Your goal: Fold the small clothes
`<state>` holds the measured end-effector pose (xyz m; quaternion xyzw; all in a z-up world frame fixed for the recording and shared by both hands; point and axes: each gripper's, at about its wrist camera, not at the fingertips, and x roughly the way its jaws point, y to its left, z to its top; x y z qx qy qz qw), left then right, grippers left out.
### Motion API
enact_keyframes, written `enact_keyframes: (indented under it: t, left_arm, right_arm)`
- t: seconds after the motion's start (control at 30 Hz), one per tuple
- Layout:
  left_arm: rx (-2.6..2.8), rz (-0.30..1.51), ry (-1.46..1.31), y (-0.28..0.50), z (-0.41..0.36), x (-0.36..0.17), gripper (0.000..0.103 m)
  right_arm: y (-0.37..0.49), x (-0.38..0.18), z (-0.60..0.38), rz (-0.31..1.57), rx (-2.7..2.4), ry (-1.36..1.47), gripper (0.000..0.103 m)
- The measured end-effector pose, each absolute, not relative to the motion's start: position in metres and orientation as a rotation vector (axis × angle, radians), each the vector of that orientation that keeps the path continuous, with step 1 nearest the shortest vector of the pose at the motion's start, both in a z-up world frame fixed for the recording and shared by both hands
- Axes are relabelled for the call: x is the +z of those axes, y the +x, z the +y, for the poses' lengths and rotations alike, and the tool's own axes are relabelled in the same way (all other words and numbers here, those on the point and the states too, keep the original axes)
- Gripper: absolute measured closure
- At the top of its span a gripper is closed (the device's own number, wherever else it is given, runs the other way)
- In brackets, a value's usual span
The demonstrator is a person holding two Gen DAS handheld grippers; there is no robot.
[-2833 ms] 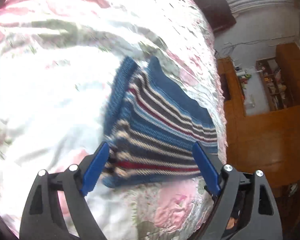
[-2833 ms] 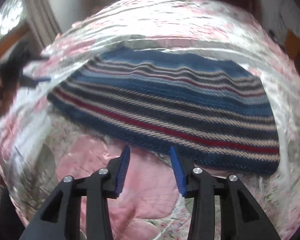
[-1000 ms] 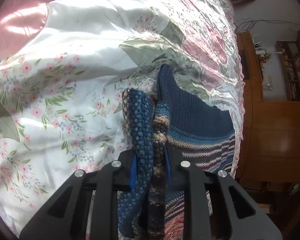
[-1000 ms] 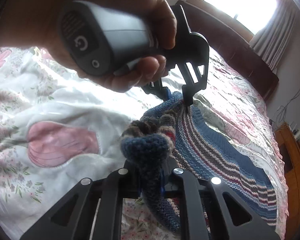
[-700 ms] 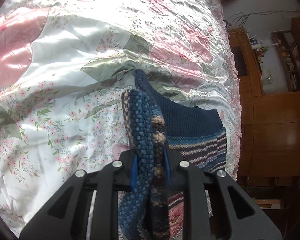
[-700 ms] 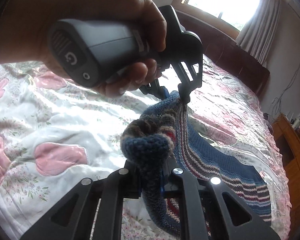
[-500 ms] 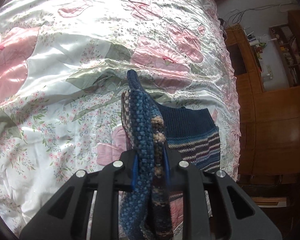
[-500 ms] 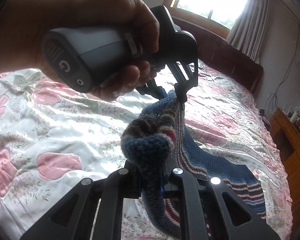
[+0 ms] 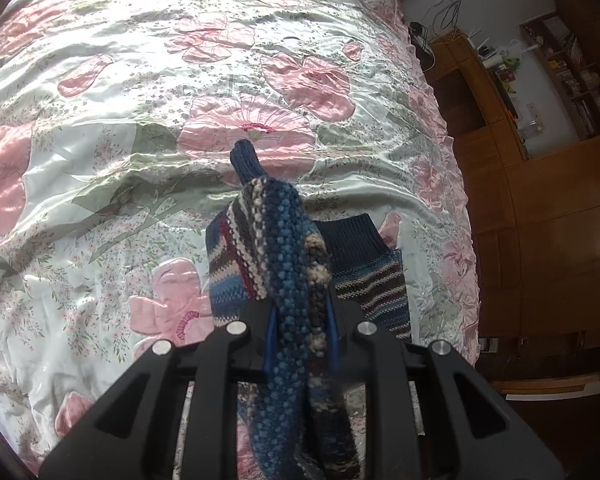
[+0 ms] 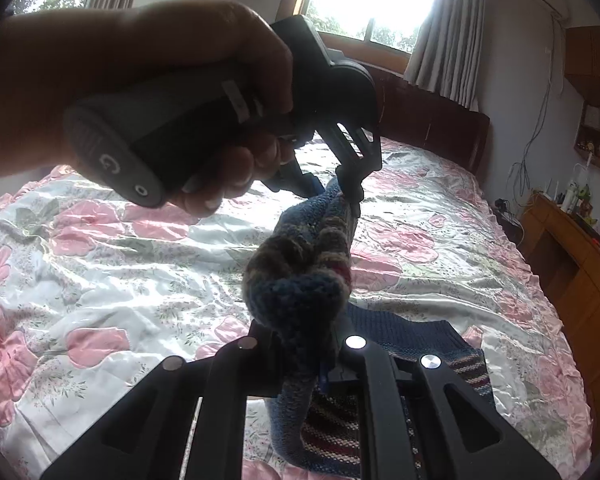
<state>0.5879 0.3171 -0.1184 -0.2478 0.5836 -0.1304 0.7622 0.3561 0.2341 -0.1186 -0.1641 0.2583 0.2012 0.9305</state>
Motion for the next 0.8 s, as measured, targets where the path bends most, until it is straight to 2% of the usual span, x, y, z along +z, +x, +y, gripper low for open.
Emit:
enact_keyframes:
  t: [0.43,0.8]
  left_arm:
    - [-0.306,1.282,-0.466,0.607,0.224,-0.113,0.085]
    - [-0.337,1.332,-0.402,0.624,0.133,-0.142,0.085]
  right_arm:
    - [0.372,-0.117,0.153,0.53,0.347,-0.264,0.092]
    - [0.386,-0.14,0.077,0.557,0.291,-0.216,0.092]
